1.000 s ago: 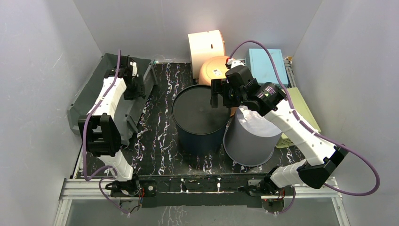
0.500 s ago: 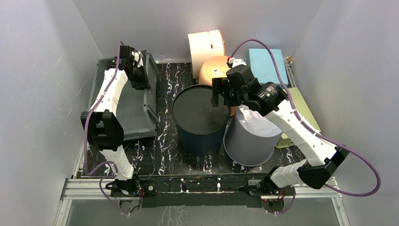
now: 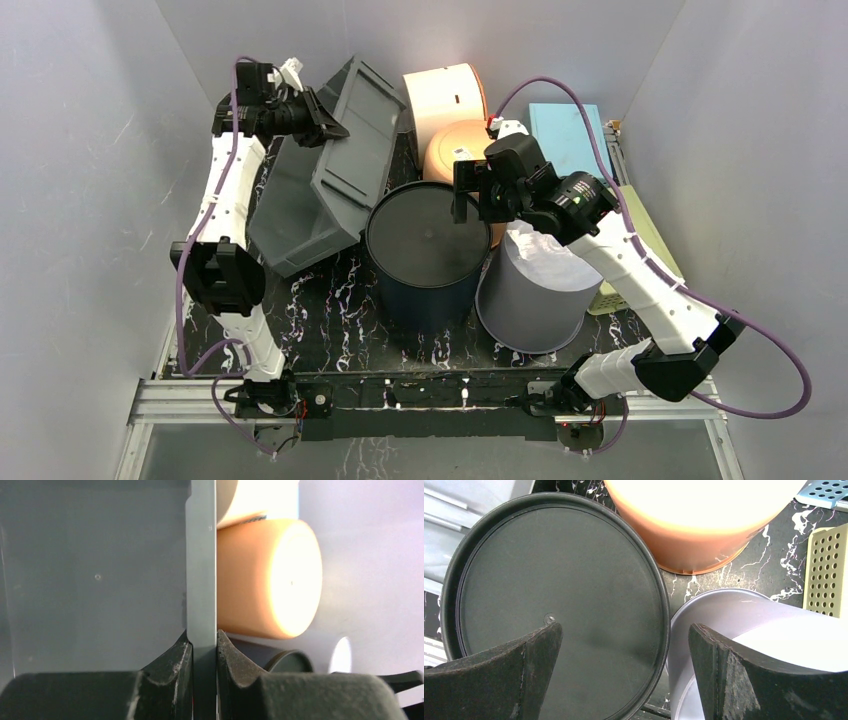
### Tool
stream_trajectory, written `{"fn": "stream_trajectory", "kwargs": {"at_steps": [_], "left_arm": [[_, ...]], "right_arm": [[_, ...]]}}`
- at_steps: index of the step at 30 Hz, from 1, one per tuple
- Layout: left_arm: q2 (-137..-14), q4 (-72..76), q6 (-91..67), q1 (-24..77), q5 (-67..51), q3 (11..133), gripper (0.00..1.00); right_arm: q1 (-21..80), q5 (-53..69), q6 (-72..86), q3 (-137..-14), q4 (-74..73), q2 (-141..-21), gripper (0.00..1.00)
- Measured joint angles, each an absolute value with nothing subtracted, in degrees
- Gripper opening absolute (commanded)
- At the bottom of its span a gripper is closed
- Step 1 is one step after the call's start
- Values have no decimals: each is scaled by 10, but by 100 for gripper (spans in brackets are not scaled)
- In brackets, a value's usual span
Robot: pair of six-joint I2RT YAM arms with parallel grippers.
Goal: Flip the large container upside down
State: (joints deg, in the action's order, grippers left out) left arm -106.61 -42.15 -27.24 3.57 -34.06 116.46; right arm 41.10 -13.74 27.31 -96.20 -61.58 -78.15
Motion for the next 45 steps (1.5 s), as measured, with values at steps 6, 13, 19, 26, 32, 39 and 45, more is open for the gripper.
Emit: {"fn": "stream_trajectory", "kwargs": {"at_steps": [6,13,19,26,32,39,45], "left_arm": [[-1052,-281,-404,-6,-424,1092,0],[-984,16,-642,-76,-510,884,0],[-966,226,-828,-128,-548,788,0],[-933,373,-945,-184,-564,708,0],[-872,375,-906,-221,-597,605,14],[-837,60,-648,-237,-594,662,84],[-837,-206,-442,-236,-500,801,98]], "right_arm": [[411,-137,273,-966,-619,-782,98],[411,-134,274,-967,-620,-786,98],[411,-130,274,-967,-619,-792,98],[411,-125,278,-967,-618,-792,98],[411,-124,284,-966,-616,-792,98],[411,-120,286,-966,-615,-791,98],[411,-116,286,-958,-610,-790,98]]}}
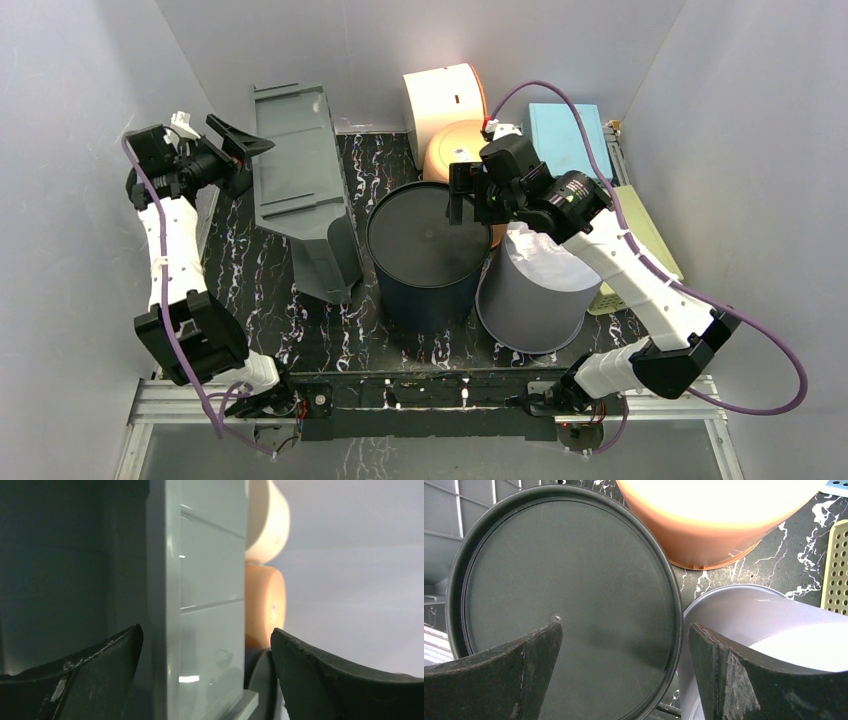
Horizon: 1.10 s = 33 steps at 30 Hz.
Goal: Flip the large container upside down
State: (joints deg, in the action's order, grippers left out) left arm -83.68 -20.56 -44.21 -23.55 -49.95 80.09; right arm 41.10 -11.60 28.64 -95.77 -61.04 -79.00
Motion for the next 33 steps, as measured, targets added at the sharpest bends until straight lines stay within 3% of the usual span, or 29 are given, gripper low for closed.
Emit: {"fn": "stream_trajectory", "kwargs": {"at_steps": [11,19,24,29,33], "left_arm": [[-829,-434,-287,-228,-197,967,98],[-834,-490,-177,-9,4,1032,98],[-865,-514,-147,5,78,1023,76],[-873,-498,-136,3,109,1009,64],[-864,-484,-130,3,118,995,46]], "right_arm": [[411,-114,286,-954,-611,-790,98],[411,-104,288,-954,-603,-797,98],[411,-98,293,-954,-596,-801,98],[411,-94,299,-954,-593,-802,98],[411,-90,301,-954,-592,-809,98]]}}
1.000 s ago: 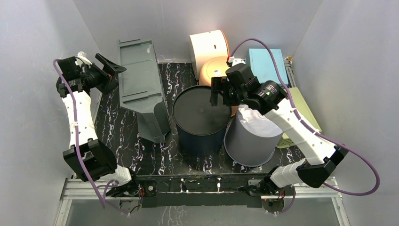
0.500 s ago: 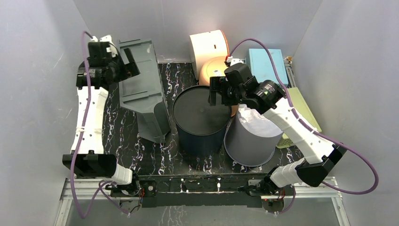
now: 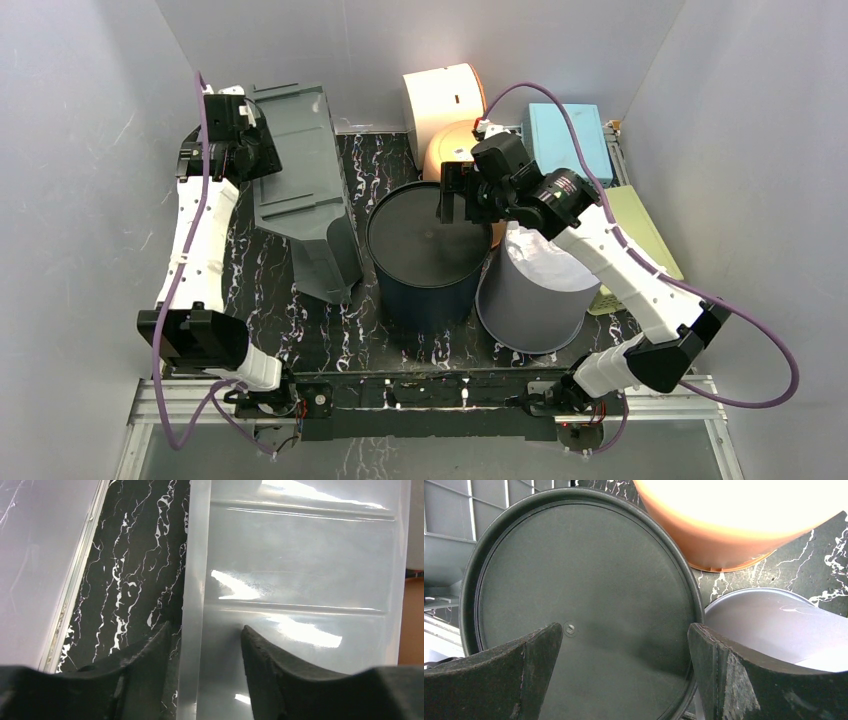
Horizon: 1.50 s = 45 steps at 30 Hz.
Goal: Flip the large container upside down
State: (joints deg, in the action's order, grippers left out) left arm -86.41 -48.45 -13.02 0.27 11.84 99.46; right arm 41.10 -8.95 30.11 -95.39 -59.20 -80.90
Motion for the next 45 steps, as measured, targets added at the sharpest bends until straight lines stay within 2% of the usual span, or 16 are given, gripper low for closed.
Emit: {"fn": "stream_trajectory", "kwargs": {"at_steps": [4,10,26,32,36,45], "left_arm": [[-855,-474,-126,3,125,981,25],[-842,-456,-122,-15,111,961,0],[-816,-404,-146,-147,-154,909,0],[-776,-373,-167,-204,-160,853,0],[-756,-365,-168,-212,-156,832,0],[-744,-357,-144,-214,-96,815,0]], "right_arm": [[411,-84,301,-954,-585,-818,98],[411,-75,301,-954,-584,-826,98],[411,-76,301,-954,-584,-825,98],[411,-53,299,-971,-572,-831,98],[419,7,303,-1020,-499,-861,98],[514,97,311,-1214,-350,-1073,98]]}}
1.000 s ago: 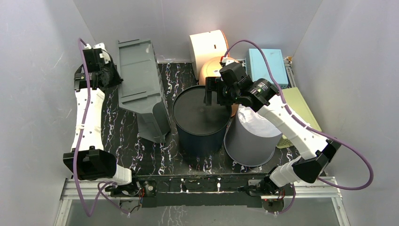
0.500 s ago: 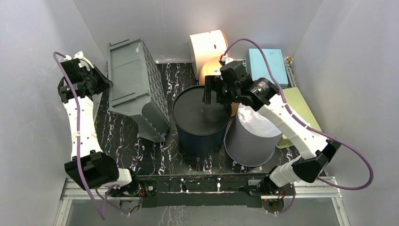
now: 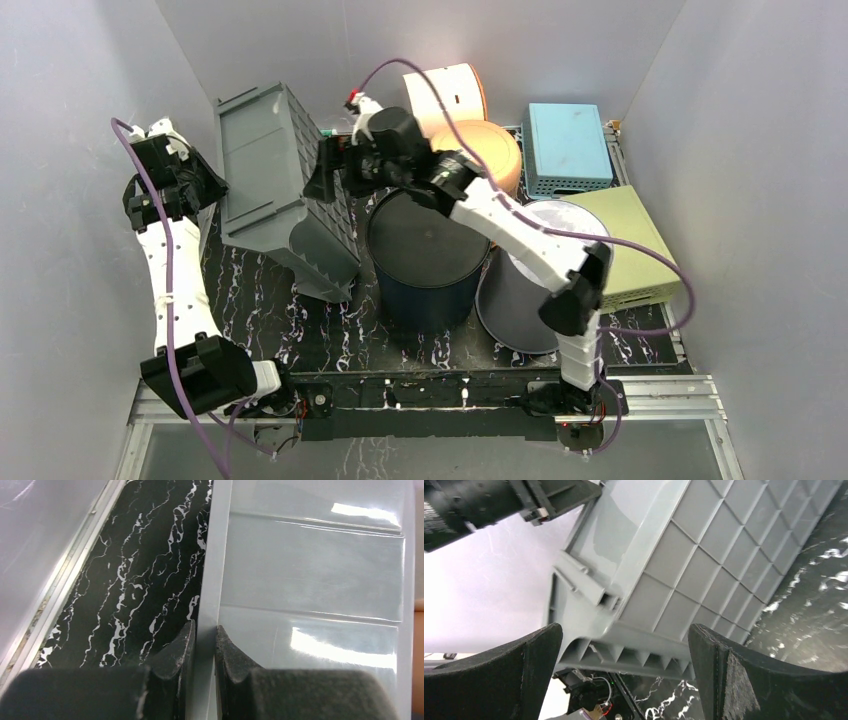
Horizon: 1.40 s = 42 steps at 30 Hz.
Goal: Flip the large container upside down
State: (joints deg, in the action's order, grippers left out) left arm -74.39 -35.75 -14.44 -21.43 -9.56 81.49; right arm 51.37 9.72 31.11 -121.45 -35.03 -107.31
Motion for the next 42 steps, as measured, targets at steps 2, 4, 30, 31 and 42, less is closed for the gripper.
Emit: {"fn": "stream_trajectory", "kwargs": {"at_steps": [2,4,30,31,42], "left_arm": [[-740,-354,-139,-215,-87,809,0],[-736,-349,-135,-216,-81,803,0],[-779,-303,-115,-239,-134,735,0],[-793,-303,-116,-237,-143,735,0],[-851,-410,-132,-219,-150,821,73]], "right_arm": [[519,116,317,-1246,-335,-1129,98],[518,136,327,-1260,-320,-1173,98],[576,337,505,-1218,-48,-1201,98],[585,342,509,-1218,-44,-1202,98],[613,312,459,-1258,-118,-1202,98]]}}
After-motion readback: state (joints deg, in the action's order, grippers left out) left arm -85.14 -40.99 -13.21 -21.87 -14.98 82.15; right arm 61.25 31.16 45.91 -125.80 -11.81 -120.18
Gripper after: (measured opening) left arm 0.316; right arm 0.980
